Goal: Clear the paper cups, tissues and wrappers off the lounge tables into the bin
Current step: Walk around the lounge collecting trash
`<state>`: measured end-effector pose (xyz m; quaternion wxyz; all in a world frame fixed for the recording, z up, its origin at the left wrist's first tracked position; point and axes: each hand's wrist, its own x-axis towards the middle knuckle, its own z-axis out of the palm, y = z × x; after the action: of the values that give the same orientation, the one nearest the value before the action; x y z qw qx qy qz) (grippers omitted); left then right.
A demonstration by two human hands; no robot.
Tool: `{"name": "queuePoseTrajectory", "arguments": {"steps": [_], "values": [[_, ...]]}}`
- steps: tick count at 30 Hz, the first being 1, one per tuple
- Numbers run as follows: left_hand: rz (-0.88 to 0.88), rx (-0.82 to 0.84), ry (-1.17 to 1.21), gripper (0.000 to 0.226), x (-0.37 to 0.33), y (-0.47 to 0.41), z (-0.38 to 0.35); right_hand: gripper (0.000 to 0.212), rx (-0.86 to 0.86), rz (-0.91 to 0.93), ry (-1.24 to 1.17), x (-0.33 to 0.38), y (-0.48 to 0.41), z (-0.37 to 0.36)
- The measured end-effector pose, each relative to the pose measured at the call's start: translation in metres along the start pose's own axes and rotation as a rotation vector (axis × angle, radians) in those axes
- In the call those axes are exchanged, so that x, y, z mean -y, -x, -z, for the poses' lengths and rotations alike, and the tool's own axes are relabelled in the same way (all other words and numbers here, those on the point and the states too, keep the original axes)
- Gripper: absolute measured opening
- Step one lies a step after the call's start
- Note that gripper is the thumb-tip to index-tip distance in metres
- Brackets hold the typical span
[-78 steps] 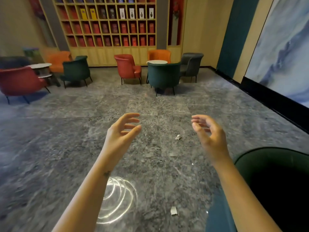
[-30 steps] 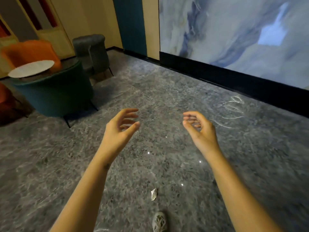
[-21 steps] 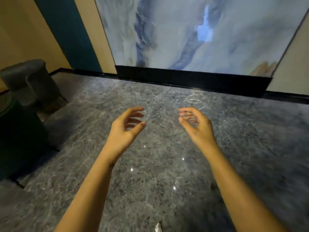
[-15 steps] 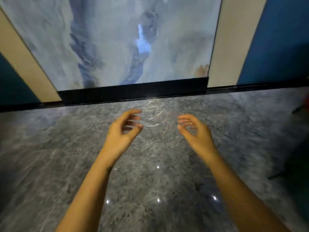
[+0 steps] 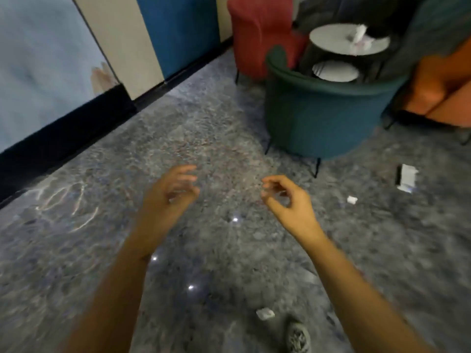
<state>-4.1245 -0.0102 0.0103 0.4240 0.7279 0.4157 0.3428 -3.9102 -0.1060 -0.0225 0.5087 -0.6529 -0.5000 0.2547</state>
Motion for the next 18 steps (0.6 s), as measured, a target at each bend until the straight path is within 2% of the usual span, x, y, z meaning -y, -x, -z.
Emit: {"name": "queuePoseTrajectory", "arguments": {"steps": [4, 8, 11, 14, 18], "values": [[0.047, 0.158, 0.079, 0.038, 0.033, 0.011, -0.044, 0.021, -0.053, -0.101, 0.088, -0.04, 0.04, 0.02], [0.118, 0.287, 0.061, 0.038, 0.084, 0.029, -0.092, 0.025, -0.081, -0.209, 0.111, -0.102, 0.07, 0.024], [0.186, 0.359, -0.001, 0.033, 0.134, 0.048, -0.128, 0.026, -0.073, -0.287, 0.104, -0.163, 0.093, 0.018], [0.236, 0.39, -0.044, 0.039, 0.193, 0.069, -0.172, 0.028, -0.052, -0.347, 0.096, -0.235, 0.115, 0.004], [0.282, 0.411, -0.063, 0.04, 0.284, 0.094, -0.242, 0.031, -0.022, -0.353, 0.121, -0.343, 0.147, -0.026]]}}
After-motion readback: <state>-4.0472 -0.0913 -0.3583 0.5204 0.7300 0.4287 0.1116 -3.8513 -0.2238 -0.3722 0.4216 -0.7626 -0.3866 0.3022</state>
